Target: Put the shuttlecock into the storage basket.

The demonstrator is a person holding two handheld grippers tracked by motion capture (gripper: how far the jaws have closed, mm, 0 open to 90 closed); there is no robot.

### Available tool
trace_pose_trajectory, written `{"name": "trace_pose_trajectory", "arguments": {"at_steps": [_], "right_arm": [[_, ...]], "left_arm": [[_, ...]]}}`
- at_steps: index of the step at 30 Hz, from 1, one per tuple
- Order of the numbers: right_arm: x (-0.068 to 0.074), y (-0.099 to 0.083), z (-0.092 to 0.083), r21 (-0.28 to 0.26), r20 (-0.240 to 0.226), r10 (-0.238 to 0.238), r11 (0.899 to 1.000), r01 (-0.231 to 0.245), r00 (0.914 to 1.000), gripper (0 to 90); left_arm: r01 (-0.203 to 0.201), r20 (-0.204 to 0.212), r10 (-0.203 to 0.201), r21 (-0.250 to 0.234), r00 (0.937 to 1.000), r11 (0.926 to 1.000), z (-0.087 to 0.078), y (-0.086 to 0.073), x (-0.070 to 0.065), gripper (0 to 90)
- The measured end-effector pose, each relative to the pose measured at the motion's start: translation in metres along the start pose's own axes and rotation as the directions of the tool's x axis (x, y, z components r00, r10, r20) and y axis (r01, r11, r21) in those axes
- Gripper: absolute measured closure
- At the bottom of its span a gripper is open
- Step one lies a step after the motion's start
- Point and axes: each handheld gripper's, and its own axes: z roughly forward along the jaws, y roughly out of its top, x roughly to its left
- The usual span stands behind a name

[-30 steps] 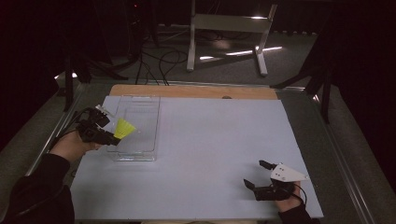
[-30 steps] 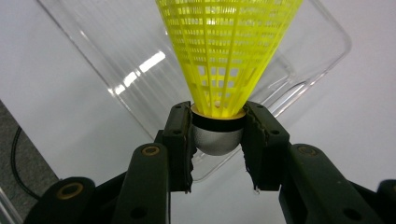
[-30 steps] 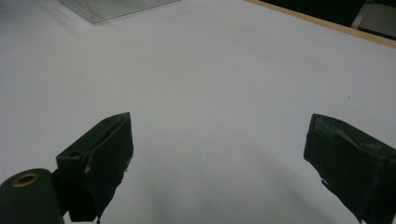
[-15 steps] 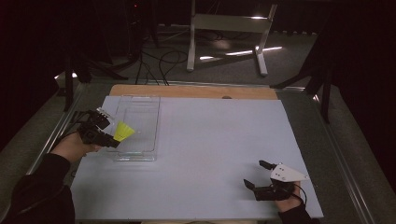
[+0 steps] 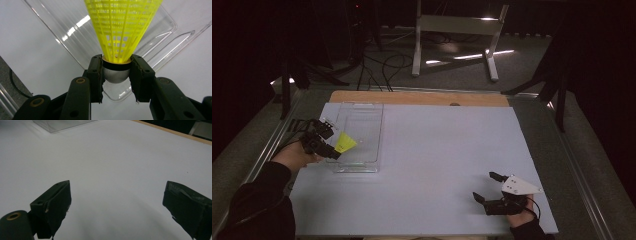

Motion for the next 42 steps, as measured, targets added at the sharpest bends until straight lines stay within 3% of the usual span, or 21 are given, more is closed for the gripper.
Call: {"name": "trace_pose_trajectory", "arguments": {"at_steps": [5, 11, 14, 19, 22, 25, 27, 35, 39, 42], "right_arm": [[0.0, 0.0, 0.0, -0.002, 0.001, 0.001, 1.0, -0.001, 1.0, 8.3], [0.0, 0.0, -0.001, -0.007, 0.001, 0.002, 1.0, -0.002, 1.0, 8.2], [0.0, 0.0, -0.001, -0.006, 0.001, 0.002, 1.0, -0.002, 1.0, 8.2], [0.0, 0.0, -0.001, -0.007, 0.004, 0.002, 1.0, -0.002, 1.0, 8.2], [0.0, 0.0, -0.001, -0.007, 0.004, 0.003, 1.0, -0.003, 1.0, 8.2], [0.0, 0.001, -0.001, -0.007, 0.005, 0.001, 1.0, -0.001, 1.0, 8.2], [0.0, 0.001, -0.001, -0.008, 0.004, 0.001, 1.0, -0.001, 1.0, 8.2], [0.0, 0.0, 0.0, -0.005, 0.004, 0.001, 1.0, -0.001, 1.0, 8.2], [0.0, 0.0, -0.001, -0.006, 0.005, 0.004, 1.0, -0.004, 1.0, 8.2], [0.0, 0.0, -0.001, -0.004, 0.004, 0.003, 1.0, -0.003, 1.0, 8.2]], "left_arm": [[0.005, 0.004, -0.005, 0.008, 1.0, 1.0, -0.001, 0.003, -0.002, 64.4], [0.044, -0.022, -0.044, -0.004, 0.9988, 0.999, -0.005, 0.006, -0.003, 34.7], [0.046, -0.027, -0.046, -0.005, 0.9986, 0.9989, -0.007, 0.007, -0.004, 26.3], [0.045, -0.033, -0.045, -0.018, 0.9984, 0.9988, -0.01, 0.006, -0.005, 23.2], [0.039, 0.014, -0.039, -0.023, 0.9992, 0.999, -0.012, 0.006, -0.005, 15.3], [0.031, 0.02, -0.031, -0.037, 0.9993, 0.9988, -0.015, 0.006, -0.006, 11.5], [0.018, 0.042, -0.016, -0.045, 0.999, 0.9988, -0.017, 0.006, -0.007, 0.0], [-0.03, 0.035, 0.034, -0.101, 0.9988, 0.9944, -0.025, 0.013, -0.021, 0.1], [-0.076, 0.083, 0.088, -0.14, 0.9927, 0.9873, -0.03, 0.015, -0.027, 0.1], [-0.096, 0.073, 0.109, -0.158, 0.9914, 0.9828, -0.033, 0.018, -0.034, 0.0]]}}
